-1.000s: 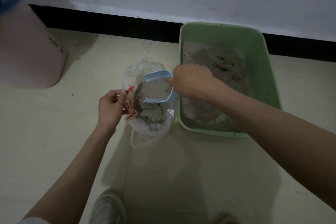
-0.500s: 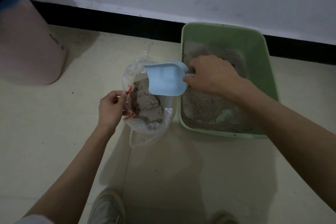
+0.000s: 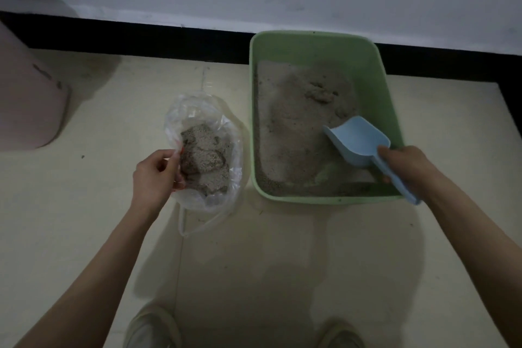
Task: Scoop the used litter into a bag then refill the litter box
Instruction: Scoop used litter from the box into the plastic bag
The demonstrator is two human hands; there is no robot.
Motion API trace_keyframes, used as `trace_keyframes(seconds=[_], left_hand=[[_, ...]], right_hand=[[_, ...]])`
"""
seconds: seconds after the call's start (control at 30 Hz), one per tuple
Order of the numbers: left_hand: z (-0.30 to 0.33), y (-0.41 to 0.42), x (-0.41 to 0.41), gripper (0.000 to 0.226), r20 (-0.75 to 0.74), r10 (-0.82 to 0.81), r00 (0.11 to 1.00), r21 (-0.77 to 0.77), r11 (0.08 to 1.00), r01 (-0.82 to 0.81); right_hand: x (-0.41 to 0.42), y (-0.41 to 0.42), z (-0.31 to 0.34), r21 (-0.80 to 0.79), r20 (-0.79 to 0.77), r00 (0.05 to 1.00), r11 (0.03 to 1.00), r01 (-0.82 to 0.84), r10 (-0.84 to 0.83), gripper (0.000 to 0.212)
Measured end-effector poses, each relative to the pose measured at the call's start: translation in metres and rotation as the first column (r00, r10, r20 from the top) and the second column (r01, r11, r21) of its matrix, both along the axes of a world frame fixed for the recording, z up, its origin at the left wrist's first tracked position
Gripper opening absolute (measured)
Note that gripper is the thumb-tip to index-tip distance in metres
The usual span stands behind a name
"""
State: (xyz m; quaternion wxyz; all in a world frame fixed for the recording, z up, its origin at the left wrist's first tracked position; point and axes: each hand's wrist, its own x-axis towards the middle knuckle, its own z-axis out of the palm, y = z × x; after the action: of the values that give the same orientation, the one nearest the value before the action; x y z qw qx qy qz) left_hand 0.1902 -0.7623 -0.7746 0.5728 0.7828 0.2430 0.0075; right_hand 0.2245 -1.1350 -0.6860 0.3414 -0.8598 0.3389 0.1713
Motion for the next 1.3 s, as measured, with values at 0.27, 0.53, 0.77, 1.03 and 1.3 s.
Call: trace_keyframes(seconds=[0.27,0.53,0.77,1.03,1.3], left_hand=[[-0.003,-0.001,0.001,0.021,0.009,-0.013,1.000,0.008,1.000,0.013],[-0.011,-0.001,0.006,0.015,0.011,-0.015,1.000,0.030,0.999,0.015],[-0.016,0.000,0.010,0.017,-0.029,-0.035,0.999,0.057,0.998,0.036],[-0.016,0.012,0.007,0.011,-0.013,0.016,1.000,0.103,0.995,-0.014],[-0.014,0.010,0.008,0.013,-0.034,0.014,0.999,0.109,0.994,-0.010]], right_hand=[[0.012,-0.012,-0.041,0.187,0.021,0.977,0.960,0.206,-0.214,0.050],[0.048,-0.009,-0.050,0.297,0.003,0.967,0.924,0.241,-0.253,0.037],[0.095,0.001,-0.064,0.368,0.016,0.942,0.878,0.307,-0.337,0.040],[0.101,0.010,-0.092,0.513,-0.039,0.873,0.740,0.435,-0.486,0.039],[0.083,0.012,-0.083,0.528,0.039,0.900,0.774,0.350,-0.434,0.027]])
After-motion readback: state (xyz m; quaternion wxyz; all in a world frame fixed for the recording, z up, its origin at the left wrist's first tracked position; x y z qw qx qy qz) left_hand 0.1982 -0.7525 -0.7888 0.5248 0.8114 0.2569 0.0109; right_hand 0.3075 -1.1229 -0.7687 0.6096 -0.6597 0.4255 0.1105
